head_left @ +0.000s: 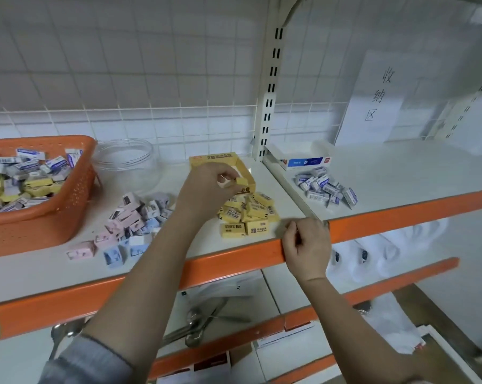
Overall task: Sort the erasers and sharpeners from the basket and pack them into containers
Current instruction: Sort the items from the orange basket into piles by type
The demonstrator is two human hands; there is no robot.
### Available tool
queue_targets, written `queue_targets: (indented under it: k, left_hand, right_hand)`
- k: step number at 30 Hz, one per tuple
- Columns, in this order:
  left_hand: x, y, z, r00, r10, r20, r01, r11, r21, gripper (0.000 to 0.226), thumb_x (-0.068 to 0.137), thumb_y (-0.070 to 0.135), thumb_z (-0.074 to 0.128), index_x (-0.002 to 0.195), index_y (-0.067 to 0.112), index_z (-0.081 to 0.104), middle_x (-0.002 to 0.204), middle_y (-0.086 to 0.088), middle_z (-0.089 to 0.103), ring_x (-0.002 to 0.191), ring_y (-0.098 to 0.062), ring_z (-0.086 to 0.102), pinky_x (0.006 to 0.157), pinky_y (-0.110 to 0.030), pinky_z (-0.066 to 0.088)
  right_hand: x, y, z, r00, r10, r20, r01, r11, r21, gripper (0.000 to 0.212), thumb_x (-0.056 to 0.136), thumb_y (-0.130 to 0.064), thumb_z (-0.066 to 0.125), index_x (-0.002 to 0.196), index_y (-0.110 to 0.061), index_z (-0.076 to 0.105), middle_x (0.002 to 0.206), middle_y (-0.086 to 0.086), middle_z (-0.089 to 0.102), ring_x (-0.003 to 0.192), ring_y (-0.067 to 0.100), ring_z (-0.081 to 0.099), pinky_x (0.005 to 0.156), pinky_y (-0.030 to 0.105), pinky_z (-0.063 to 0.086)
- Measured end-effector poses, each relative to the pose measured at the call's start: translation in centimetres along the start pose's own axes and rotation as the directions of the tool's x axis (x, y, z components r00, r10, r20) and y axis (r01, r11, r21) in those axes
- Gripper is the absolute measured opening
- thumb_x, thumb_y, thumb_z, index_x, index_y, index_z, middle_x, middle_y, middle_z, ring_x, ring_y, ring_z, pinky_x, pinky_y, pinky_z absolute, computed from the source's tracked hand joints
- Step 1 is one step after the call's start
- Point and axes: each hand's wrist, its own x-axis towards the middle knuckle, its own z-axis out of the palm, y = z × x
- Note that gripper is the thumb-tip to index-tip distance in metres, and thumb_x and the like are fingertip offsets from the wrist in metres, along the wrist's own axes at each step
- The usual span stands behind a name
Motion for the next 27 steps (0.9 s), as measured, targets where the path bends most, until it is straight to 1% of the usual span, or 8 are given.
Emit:
queue_targets:
  k: [5, 9, 11, 14, 16, 22, 25, 27]
  left_hand:
    - [1.0, -0.3, 2.6, 0.990, -0.027, 0.136, 0.001, 0.981, 0.193, 0.016, 0.083, 0.016, 0.066, 0.098, 0.022, 0.068, 0.103, 0.008, 0.060, 0.092, -0.008, 0.052, 0.078, -0.030, 0.047]
    - [0.9, -0.8, 2.6, 0.964, -0.054, 0.260, -0.005, 0.975, 0.220, 0.029, 0.089, 0.001, 0.051, 0.096, 0.022, 0.070, 0.114, 0.003, 0.060, 0.097, -0.015, 0.059, 0.082, -0.041, 0.053]
    - [0.8, -0.9, 2.0, 0.964, -0.039, 0.262, -0.014, 0.980, 0.197, 0.029, 0.091, 0.004, 0.048, 0.098, 0.020, 0.071, 0.113, 0.003, 0.063, 0.095, -0.012, 0.060, 0.082, -0.035, 0.053]
    - [0.7, -0.9, 0.2, 0.963, -0.008, 0.268, -0.044, 0.982, 0.185, 0.026, 0.092, 0.008, 0.047, 0.100, 0.018, 0.071, 0.091, 0.007, 0.065, 0.066, -0.002, 0.054, 0.063, -0.016, 0.043]
    - [0.7, -1.2, -1.5, 0.966, 0.008, 0.260, -0.054, 0.984, 0.168, 0.025, 0.092, 0.011, 0.049, 0.102, 0.019, 0.070, 0.093, 0.005, 0.066, 0.064, -0.001, 0.053, 0.061, -0.015, 0.039]
    - [0.7, -2.6, -9.1, 0.985, 0.032, 0.170, -0.060, 0.985, 0.164, 0.023, 0.092, 0.015, 0.051, 0.103, 0.021, 0.070, 0.098, 0.011, 0.061, 0.086, -0.004, 0.055, 0.069, -0.012, 0.037]
    - [-0.4, -4.5, -14.3, 0.997, 0.042, 0.062, -0.054, 0.979, 0.195, 0.021, 0.091, 0.016, 0.053, 0.101, 0.020, 0.071, 0.094, 0.011, 0.063, 0.082, -0.006, 0.055, 0.068, -0.014, 0.037]
    - [-1.6, -6.5, -17.9, 0.999, 0.027, -0.020, -0.022, 0.976, 0.214, 0.019, 0.090, 0.016, 0.054, 0.098, 0.022, 0.071, 0.088, 0.013, 0.062, 0.078, -0.006, 0.057, 0.066, -0.016, 0.037]
  right_hand:
    - [0.0, 0.1, 0.0, 1.000, -0.017, -0.007, 0.017, 1.000, 0.003, 0.030, 0.086, -0.018, 0.042, 0.059, -0.010, 0.051, 0.057, 0.003, 0.051, 0.057, 0.023, 0.048, 0.063, 0.029, 0.033]
    - [0.1, -0.1, -0.1, 1.000, -0.018, -0.003, 0.018, 1.000, 0.012, 0.030, 0.086, -0.018, 0.041, 0.058, -0.011, 0.051, 0.056, 0.002, 0.050, 0.056, 0.022, 0.047, 0.063, 0.028, 0.032]
    - [0.2, -0.3, -0.1, 1.000, -0.027, -0.006, 0.027, 1.000, 0.008, 0.030, 0.086, -0.018, 0.041, 0.058, -0.011, 0.051, 0.056, 0.001, 0.049, 0.056, 0.021, 0.046, 0.062, 0.028, 0.032]
    - [0.3, -0.6, 0.1, 1.000, 0.005, -0.018, -0.005, 1.000, -0.019, 0.032, 0.087, -0.020, 0.042, 0.059, -0.012, 0.055, 0.055, -0.001, 0.050, 0.056, 0.021, 0.048, 0.063, 0.031, 0.035]
    - [0.5, -1.3, 0.3, 0.997, 0.068, -0.028, -0.069, 0.997, -0.023, 0.036, 0.089, -0.025, 0.042, 0.059, -0.012, 0.058, 0.056, -0.002, 0.053, 0.057, 0.021, 0.049, 0.063, 0.035, 0.039]
    - [3.8, -8.8, 1.9, 0.983, 0.180, -0.026, -0.173, 0.971, 0.162, 0.040, 0.090, -0.029, 0.038, 0.059, -0.007, 0.052, 0.055, 0.001, 0.049, 0.056, 0.022, 0.046, 0.059, 0.038, 0.041]
    - [6.2, -14.1, 3.3, 0.980, 0.183, 0.080, -0.195, 0.963, 0.188, 0.040, 0.090, -0.029, 0.041, 0.065, -0.003, 0.057, 0.056, 0.008, 0.053, 0.058, 0.024, 0.049, 0.058, 0.039, 0.040]
    - [7.6, -18.0, 4.7, 0.961, 0.159, 0.226, -0.202, 0.963, 0.180, 0.034, 0.092, -0.026, 0.046, 0.073, -0.004, 0.064, 0.061, 0.011, 0.059, 0.060, 0.024, 0.053, 0.060, 0.036, 0.041]
